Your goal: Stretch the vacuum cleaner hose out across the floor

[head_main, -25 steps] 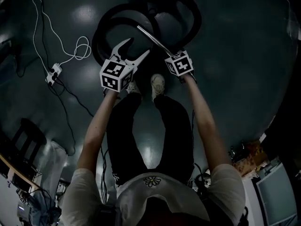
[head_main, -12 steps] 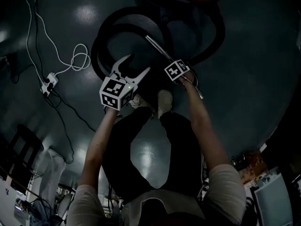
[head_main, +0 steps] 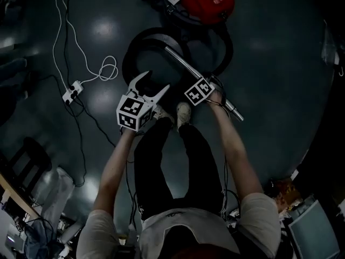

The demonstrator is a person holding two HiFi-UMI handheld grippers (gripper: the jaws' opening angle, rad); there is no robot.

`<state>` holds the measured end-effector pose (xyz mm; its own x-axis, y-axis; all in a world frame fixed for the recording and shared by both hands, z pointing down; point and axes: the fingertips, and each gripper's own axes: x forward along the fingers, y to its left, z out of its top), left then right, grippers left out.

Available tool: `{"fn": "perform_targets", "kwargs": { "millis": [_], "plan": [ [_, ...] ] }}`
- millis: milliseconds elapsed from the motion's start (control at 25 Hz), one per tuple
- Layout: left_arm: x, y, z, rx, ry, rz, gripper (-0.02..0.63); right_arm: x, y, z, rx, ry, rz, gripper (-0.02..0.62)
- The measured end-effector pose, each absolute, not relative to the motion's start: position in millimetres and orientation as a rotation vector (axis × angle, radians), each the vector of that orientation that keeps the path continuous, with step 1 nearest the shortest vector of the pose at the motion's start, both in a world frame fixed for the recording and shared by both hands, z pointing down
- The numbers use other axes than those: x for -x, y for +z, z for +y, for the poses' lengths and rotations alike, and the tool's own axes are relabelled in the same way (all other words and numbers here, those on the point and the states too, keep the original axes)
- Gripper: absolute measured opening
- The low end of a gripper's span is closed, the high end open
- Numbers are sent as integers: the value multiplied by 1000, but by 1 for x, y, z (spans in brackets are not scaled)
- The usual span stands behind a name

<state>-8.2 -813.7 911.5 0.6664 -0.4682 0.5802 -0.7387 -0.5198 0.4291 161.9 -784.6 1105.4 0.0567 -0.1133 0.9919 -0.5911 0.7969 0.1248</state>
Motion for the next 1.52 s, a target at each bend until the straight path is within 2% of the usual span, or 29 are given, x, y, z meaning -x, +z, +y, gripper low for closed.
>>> {"fn": "perform_targets", "kwargs": {
  "millis": [200,360,600,760,920,1040,1240,1400,1440,1480,1520],
  "plan": [
    [8,762,-793,-2247,462,-1010,305,-175,936,-799,-593,132,-1509,166],
    [20,632,-766,-2401,464,-1036,305,-175,781,-800,-548,-224,-1511,167],
    [63,506,-711,-2659,514,-1073,305,-131,577,-758,-440,-815,-1426,166],
    [67,457,-639,-2819,533,-935,305,-82,480,-681,-323,-1120,-1331,167],
    [55,440,-553,-2946,642,-661,305,-32,427,-593,-236,-1283,-1371,167],
    [38,438,-493,-3007,711,-503,305,-32,397,-542,-152,-1448,-1171,167],
    [-1,405,-425,-3090,636,-460,305,-20,319,-448,-174,-1746,-1020,167],
    [-44,392,-349,-2990,682,-185,301,-32,274,-369,-200,-1909,-863,173],
    [-57,391,-329,-2977,697,-130,234,-40,270,-353,-202,-1917,-846,178],
    [-68,391,-310,-2978,717,-114,124,-48,268,-339,-200,-1919,-842,180],
    [-78,392,-293,-2985,733,-134,57,-56,268,-325,-198,-1920,-843,183]
  ]
}}
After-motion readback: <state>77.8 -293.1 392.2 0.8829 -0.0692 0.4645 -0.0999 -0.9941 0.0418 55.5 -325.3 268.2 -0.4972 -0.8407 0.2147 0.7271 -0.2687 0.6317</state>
